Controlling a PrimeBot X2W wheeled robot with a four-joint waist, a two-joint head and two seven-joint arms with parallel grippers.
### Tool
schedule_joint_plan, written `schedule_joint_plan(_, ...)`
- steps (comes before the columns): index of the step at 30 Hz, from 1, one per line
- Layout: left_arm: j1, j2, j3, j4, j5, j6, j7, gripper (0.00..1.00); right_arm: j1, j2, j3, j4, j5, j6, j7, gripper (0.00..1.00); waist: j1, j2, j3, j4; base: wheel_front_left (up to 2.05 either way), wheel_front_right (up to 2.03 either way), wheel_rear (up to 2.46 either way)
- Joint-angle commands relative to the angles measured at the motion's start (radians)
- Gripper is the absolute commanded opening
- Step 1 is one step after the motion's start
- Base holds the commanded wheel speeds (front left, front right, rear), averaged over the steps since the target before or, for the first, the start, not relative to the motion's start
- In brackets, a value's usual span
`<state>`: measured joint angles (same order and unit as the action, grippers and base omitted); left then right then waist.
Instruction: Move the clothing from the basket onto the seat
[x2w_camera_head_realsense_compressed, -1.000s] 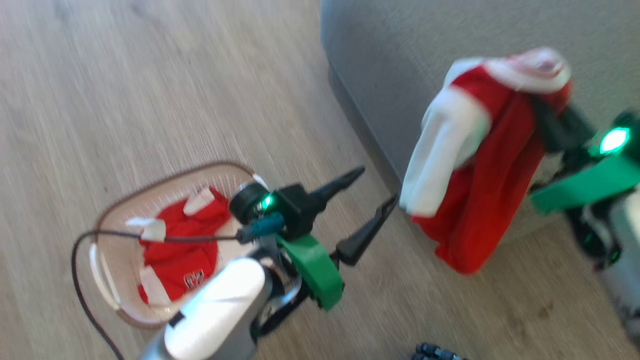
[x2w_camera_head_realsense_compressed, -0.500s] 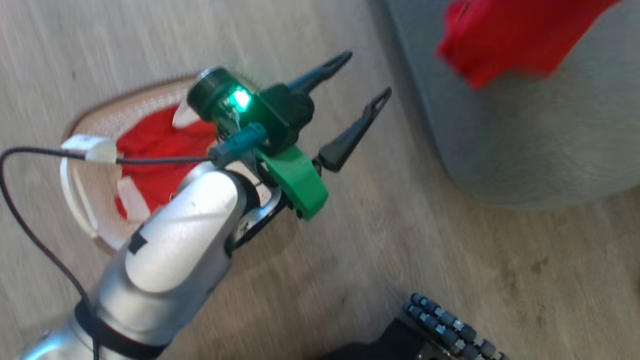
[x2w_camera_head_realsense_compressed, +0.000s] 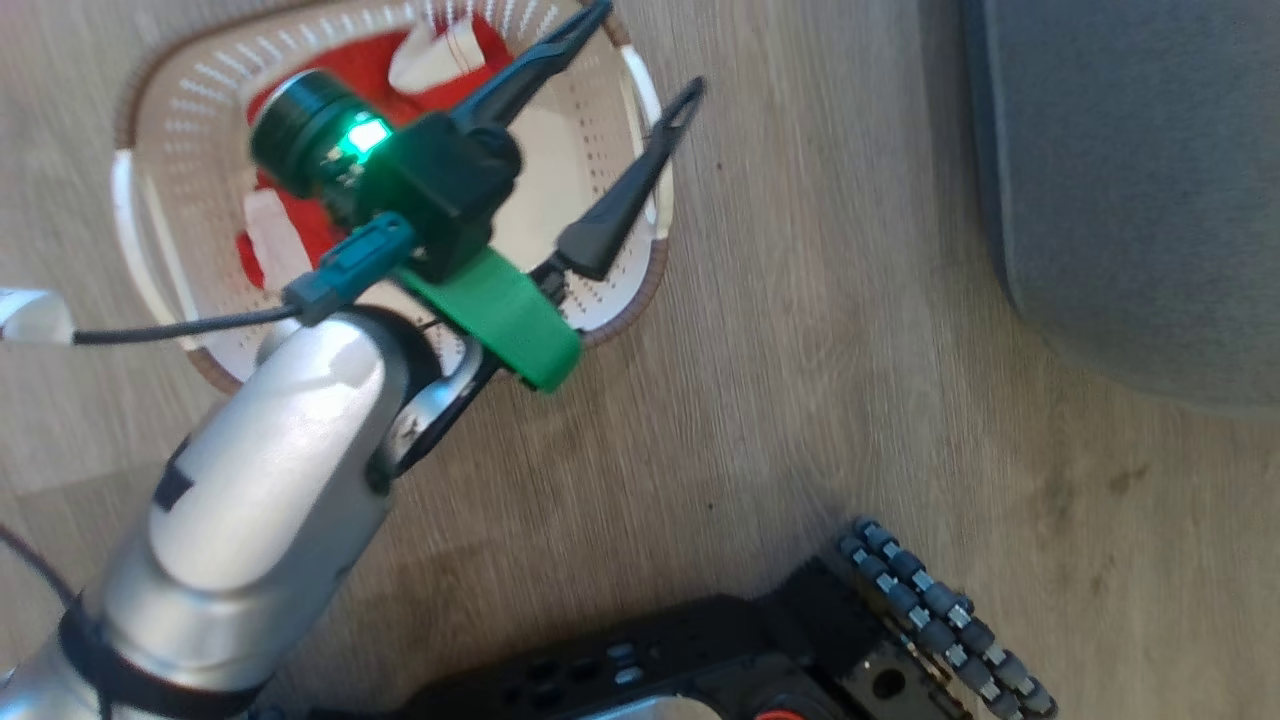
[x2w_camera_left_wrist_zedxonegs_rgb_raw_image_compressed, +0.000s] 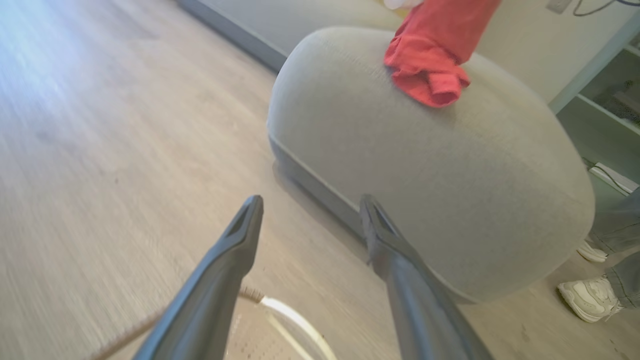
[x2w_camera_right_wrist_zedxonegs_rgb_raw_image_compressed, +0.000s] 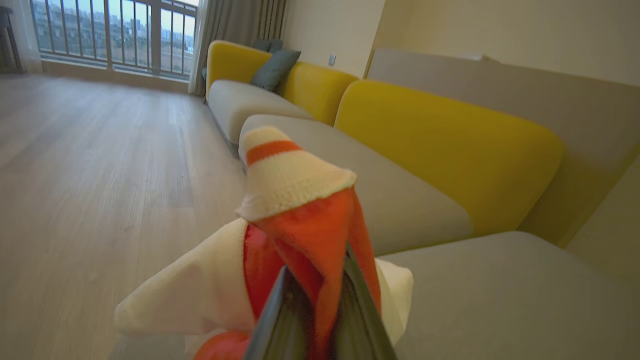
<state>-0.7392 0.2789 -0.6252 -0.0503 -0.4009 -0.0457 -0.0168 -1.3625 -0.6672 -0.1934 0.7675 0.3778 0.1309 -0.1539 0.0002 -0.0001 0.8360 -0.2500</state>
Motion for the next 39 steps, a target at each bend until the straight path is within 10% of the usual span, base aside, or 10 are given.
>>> schedule_joint_plan(1, 0.041, 0.028, 0.031, -0.048, -0.007, 0.015, 0.015, 1.0, 0.064, 0.025, -0.005, 0.019, -0.017, 0.0, -0.024, 0.0, -0.0002, 0.0001, 0.049, -0.015, 0.0, 0.0, 0.0)
schedule_joint_plan(5, 0.074, 0.054, 0.035, -0.068, -0.001, 0.034, 0.029, 1.0, 0.102, 0.119, 0.004, 0.11, -0.019, 0.0, -0.067, 0.0, -0.0002, 0.0001, 0.065, -0.043, 0.0, 0.0, 0.0)
schedule_joint_plan(7, 0.082, 0.06, 0.037, -0.077, -0.001, 0.042, 0.033, 1.0, 0.105, 0.139, -0.001, 0.145, -0.018, 0.0, -0.081, 0.39, -0.0002, 0.0001, 0.064, -0.051, 0.0, 0.0, 0.0)
schedule_joint_plan(8, 0.082, 0.06, 0.037, -0.077, -0.001, 0.042, 0.033, 1.0, 0.105, 0.139, -0.001, 0.145, -0.018, 0.0, -0.081, 0.39, -0.0002, 0.0001, 0.064, -0.051, 0.0, 0.0, 0.0)
schedule_joint_plan(9, 0.085, 0.062, 0.038, -0.081, -0.001, 0.045, 0.035, 1.0, 0.106, 0.148, 0.0, 0.159, -0.017, 0.0, -0.087, 0.82, -0.0002, 0.0001, 0.062, -0.055, 0.0, 0.0, 0.0)
schedule_joint_plan(10, 0.087, 0.064, 0.039, -0.083, -0.003, 0.047, 0.036, 1.0, 0.108, 0.154, -0.001, 0.169, -0.014, 0.0, -0.092, 1.0, -0.0002, 0.0001, 0.056, -0.059, 0.0, 0.0, 0.0)
schedule_joint_plan(20, 0.102, 0.045, 0.055, -0.031, -0.037, 0.055, -0.009, 1.0, 0.224, 0.155, 0.093, 0.158, -0.012, 0.0, -0.106, 1.0, -0.0002, 0.0001, -0.064, -0.057, 0.0, 0.0, 0.0)
schedule_joint_plan(28, 0.165, 0.029, 0.096, 0.088, -0.088, 0.058, -0.127, 1.0, 0.488, 0.154, 0.149, -0.099, 0.021, 0.0, -0.108, 1.0, -0.0002, 0.0001, -0.238, -0.005, 0.0, 0.0, 0.0)
schedule_joint_plan(39, 0.262, 0.002, 0.213, 0.297, -0.164, 0.067, -0.238, 1.0, 0.874, 0.355, 0.144, -0.458, -0.09, 0.0, -0.108, 1.0, -0.0002, 0.0001, -0.454, 0.13, 0.0, 0.0, 0.0)
